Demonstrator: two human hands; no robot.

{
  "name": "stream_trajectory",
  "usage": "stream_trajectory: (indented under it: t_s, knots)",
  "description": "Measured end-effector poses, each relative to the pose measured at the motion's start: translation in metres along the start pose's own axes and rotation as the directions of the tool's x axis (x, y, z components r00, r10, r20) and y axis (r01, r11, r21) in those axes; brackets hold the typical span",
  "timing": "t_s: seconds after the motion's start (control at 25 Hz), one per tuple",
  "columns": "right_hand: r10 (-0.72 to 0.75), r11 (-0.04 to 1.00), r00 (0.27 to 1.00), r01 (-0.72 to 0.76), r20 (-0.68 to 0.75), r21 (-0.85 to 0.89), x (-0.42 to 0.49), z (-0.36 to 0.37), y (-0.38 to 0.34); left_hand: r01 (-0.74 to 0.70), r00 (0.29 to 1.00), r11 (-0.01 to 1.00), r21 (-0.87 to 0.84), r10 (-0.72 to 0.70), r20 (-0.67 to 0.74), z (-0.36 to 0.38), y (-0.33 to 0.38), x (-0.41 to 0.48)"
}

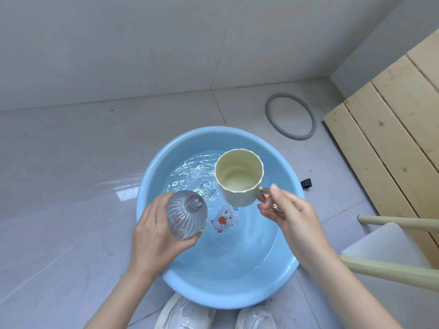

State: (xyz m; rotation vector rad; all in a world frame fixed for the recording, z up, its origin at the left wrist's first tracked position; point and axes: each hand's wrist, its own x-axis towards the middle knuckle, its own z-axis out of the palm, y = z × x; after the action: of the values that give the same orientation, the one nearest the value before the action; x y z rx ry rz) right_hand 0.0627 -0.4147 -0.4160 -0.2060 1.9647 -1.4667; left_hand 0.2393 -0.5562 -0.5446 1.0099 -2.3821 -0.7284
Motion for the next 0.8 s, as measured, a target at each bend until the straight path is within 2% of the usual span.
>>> stream_trajectory:
  t_s: [0.24, 0.44, 0.6, 0.8]
  knots:
    - [0.130, 0.992, 0.986, -0.129, -0.107, 0.015, 0.026, -0.002, 0.051, -0.003, 1.000, 1.000, 0.027, 0.002, 0.015, 0.000, 0.001, 0.002]
    - [0.148, 0.967, 0.977, -0.176, -0.154, -0.184, 0.038, -0.003, 0.070, 0.015, 1.000, 0.999, 0.051, -0.017, 0.025, -0.001, 0.002, 0.002]
    - [0.075, 0.905, 0.992, -0.111, -0.103, -0.411, 0.047, -0.001, 0.091, 0.024, 0.999, 0.998, 0.062, -0.027, 0.032, -0.002, 0.005, 0.003]
    - [-0.018, 0.835, 0.999, 0.000, -0.027, -0.550, 0.051, 0.000, 0.109, 0.013, 0.999, 0.997, 0.077, -0.016, 0.039, -0.001, 0.004, 0.004]
